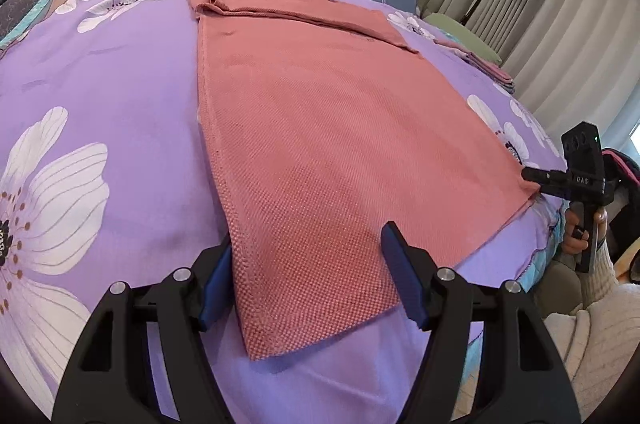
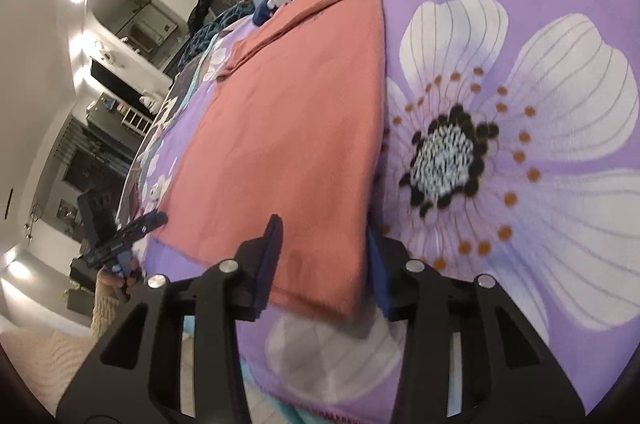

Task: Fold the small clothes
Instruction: 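Grasp the hem of the pink shirt strip with both grippers, then lift the hem with both grippers and fold it toward the collar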

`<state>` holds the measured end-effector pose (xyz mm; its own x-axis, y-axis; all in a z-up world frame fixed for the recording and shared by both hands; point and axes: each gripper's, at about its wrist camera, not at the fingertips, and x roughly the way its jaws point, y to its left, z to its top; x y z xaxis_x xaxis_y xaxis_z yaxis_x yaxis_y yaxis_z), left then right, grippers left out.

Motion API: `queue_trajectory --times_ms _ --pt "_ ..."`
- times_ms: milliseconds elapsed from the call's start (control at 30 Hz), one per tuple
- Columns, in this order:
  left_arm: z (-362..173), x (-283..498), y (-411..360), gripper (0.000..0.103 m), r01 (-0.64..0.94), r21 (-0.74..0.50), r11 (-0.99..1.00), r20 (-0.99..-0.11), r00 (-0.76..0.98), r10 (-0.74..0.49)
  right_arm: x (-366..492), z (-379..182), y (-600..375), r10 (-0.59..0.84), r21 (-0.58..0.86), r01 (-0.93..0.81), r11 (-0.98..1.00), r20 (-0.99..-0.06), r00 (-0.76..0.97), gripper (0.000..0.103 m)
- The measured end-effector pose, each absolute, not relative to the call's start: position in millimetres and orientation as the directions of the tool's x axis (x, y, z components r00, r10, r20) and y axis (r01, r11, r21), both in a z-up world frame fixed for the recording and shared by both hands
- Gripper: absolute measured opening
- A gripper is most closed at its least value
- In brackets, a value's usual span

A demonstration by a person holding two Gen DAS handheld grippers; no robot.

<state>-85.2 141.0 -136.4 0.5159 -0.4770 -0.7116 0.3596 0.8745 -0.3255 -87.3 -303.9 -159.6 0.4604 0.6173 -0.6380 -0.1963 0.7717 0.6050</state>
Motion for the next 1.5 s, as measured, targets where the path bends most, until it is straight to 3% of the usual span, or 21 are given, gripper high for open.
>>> queue_trajectory --times_ms 100,133,167,200,233,267,300,400,467,733,867,967,1133,1500 --pt "-137 -75 140 0.068 0.362 -0.351 0.863 -0.697 0.515 -0.499 -77 -163 -302 0.644 0.636 -0.192 0.747 -0.621 0.447 0.040" --pt "-137 -71 138 0.064 0.365 -0.356 0.860 -0.694 0.513 -0.505 -70 -165 -300 0.664 0.659 -0.195 0.727 -0.601 0.444 0.038" --pt "-137 -67 137 0.060 0.363 -0.354 0.862 -0.697 0.513 -0.502 -66 -167 -297 0.676 0.670 -0.201 0.715 -0.590 0.441 0.029" --pt "-136 -65 136 0.046 0.359 -0.351 0.865 -0.700 0.512 -0.497 -63 -168 -295 0.680 0.672 -0.203 0.712 -0.588 0.438 0.014" --pt "-135 -62 138 0.024 0.351 -0.357 0.866 -0.705 0.507 -0.496 -59 -171 -291 0.678 0.673 -0.192 0.715 -0.597 0.429 0.008" --pt "-134 -58 141 0.009 0.336 -0.372 0.866 -0.711 0.497 -0.498 -57 -173 -290 0.675 0.676 -0.177 0.715 -0.602 0.426 0.005" --pt "-132 -54 146 0.004 0.306 -0.395 0.866 -0.714 0.491 -0.499 -58 -171 -292 0.679 0.687 -0.166 0.707 -0.594 0.432 0.005" --pt "-113 -56 155 0.004 0.285 -0.412 0.865 -0.681 0.535 -0.500 -66 -148 -304 0.690 0.721 -0.177 0.670 -0.518 0.505 0.004" --pt "-85 -63 156 0.004 0.320 -0.428 0.845 -0.614 0.583 -0.532 -70 -123 -313 0.703 0.741 -0.211 0.637 -0.447 0.553 0.004" --pt "16 -134 150 0.003 0.431 -0.309 0.848 -0.433 0.730 -0.529 -136 -24 -323 0.684 0.640 -0.388 0.663 -0.308 0.661 0.004" --pt "17 -173 147 0.004 0.449 -0.284 0.848 -0.448 0.720 -0.531 -182 -1 -329 0.595 0.515 -0.380 0.768 -0.354 0.722 0.005" --pt "-3 -165 139 0.004 0.436 -0.283 0.855 -0.500 0.693 -0.519 -170 -18 -330 0.579 0.541 -0.320 0.778 -0.418 0.700 0.005" --pt "-22 -111 135 0.004 0.399 -0.322 0.858 -0.539 0.668 -0.513 -104 -47 -315 0.584 0.599 -0.252 0.760 -0.459 0.669 0.005" --pt "-16 43 141 0.004 0.325 -0.339 0.883 -0.555 0.689 -0.466 54 -37 -309 0.477 0.542 -0.175 0.822 -0.486 0.733 0.005"
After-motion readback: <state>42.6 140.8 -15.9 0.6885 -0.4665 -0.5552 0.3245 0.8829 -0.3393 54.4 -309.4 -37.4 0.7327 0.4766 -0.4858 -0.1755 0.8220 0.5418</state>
